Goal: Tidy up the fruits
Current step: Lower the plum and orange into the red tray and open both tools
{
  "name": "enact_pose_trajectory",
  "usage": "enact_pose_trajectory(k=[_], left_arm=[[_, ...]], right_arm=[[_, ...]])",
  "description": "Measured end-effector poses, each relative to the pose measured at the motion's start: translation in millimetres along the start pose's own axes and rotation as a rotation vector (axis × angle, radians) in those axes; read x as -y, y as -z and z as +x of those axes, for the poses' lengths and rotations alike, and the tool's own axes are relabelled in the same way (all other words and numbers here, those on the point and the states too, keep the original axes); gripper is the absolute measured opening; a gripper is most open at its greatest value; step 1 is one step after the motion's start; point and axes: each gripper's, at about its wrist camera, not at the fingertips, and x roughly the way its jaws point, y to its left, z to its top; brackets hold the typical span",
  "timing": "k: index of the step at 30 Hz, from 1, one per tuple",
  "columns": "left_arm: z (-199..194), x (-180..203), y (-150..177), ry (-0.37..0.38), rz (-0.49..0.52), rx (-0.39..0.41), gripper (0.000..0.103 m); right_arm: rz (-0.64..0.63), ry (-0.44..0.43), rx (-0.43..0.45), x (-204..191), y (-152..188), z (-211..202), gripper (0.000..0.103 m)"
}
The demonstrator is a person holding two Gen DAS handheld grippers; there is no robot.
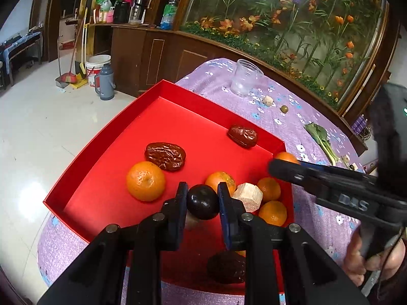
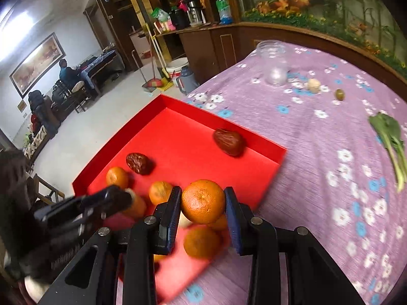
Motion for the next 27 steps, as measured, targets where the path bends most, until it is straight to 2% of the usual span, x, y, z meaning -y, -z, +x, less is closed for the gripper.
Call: enact_pose_trajectory(k=[7,8,11,14,18,22,27], left_arm=[[2.4,-8.9,-3.6,0.017,-0.031,0.018,0.025],[2.5,-10.6,-4.1,0.021,-0.039,0.018,0.028],[2.3,-14.1,-5.3,0.013,-0.060,0.025,0.046],[-1.2,-17.9,-7.2,0.022,-0.083,0.035,0.049],[-7.0,-19.1,-7.1,0.015,-0.098,0.049,0.059],[-11.9,-20.1,-7.8,0.014,-0.106,0.053,0.060],[-20.3,-12.7,-7.3,0.014,-0.094,0.064,0.066]], right_arm=[[0.008,-0.006,-0.040,-6.0,-12.9,36.0,0.037],[0.009,-0.007,-0.042,-6.2,-13.9,38.9,0.037],[0.019,-0.013,-0.042,-3.5,-16.5,43.8,0.038],[0.037,-0.027,-0.036,-1.9,-18.9,45.2,0.038],[0.046,-0.031,-0.012,-0.5,-19.9,38.4,0.048],[0.056,-0.030,0.014,1.6,-20.6,26.3,0.048],[0.063,-0.022,0.056,9.0,-12.9,1.5,0.049]])
